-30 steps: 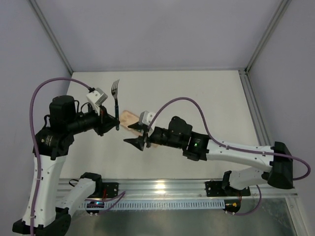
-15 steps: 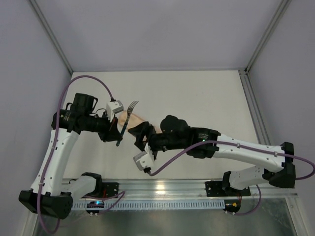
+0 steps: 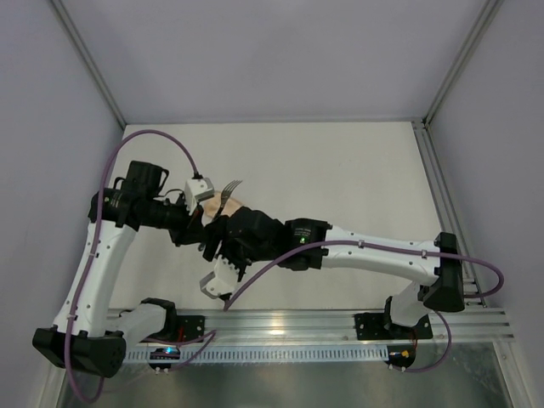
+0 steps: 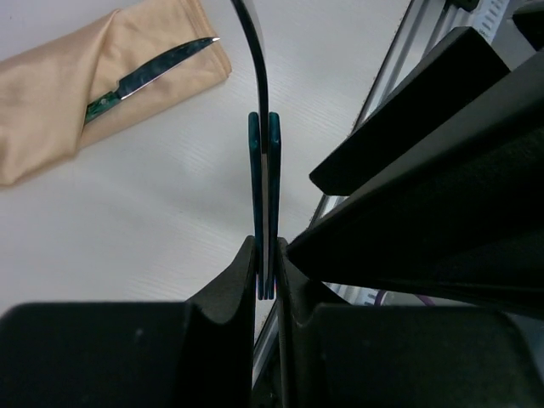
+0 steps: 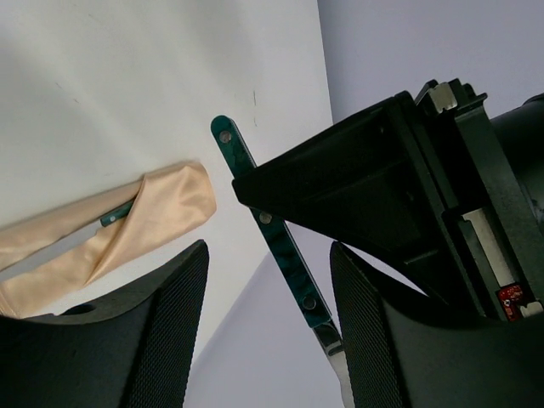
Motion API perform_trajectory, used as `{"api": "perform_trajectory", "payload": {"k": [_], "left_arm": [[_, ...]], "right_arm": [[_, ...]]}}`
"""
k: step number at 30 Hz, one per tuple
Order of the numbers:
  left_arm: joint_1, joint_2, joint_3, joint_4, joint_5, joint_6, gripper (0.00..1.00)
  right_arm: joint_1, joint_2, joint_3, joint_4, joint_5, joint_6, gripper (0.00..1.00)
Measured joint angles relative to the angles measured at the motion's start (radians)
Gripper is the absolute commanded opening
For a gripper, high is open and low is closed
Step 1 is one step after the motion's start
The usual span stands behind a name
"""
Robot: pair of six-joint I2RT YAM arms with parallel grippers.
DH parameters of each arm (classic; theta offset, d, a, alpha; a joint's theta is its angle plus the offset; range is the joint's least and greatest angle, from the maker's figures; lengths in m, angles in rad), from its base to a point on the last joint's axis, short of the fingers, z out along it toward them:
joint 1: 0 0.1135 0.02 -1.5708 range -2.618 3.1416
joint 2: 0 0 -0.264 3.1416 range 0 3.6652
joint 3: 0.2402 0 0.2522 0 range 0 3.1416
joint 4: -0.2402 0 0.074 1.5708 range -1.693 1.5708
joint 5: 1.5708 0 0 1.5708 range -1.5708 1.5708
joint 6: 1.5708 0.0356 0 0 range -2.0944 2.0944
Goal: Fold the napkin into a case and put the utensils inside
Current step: Pass from the left arm to the right
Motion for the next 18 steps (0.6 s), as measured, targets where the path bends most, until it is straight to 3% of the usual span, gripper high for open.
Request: {"api": "perform_trajectory", "payload": {"k": [5,6,7,14,17,18], "left_arm": [[-0.004,-0.001,0.0,-0.004,-0.001,0.025,0.0],[-0.004,-0.002,0.0,-0.004,-0.001,0.027,0.0],[-0.004,-0.002,0.0,-0.004,-0.001,0.03,0.0],[-0.001,-0.005,0.0,0.013,-0.023,0.046,0.0],[-0.002,-0.016,-0.001,0.016,-0.026,0.024,0.0],[-0.002,-0.02,-0.001,0.017,-0.028,0.014,0.05]], "right_arm": [[-0.016,0.053,0.05,-0.016,0.065,-0.007,0.4],[-0.023,0.064,0.056,-0.015,0.073,-0.006,0.28],[-0.029,0.076,0.067,-0.016,0.079,-0.007,0.24],[-0.041,0.109,0.098,-0.055,0.103,0.077,0.05],[-0.045,0.109,0.1,-0.057,0.095,0.15,0.04],[-0.047,0.108,0.1,-0.057,0.089,0.181,0.04]]}}
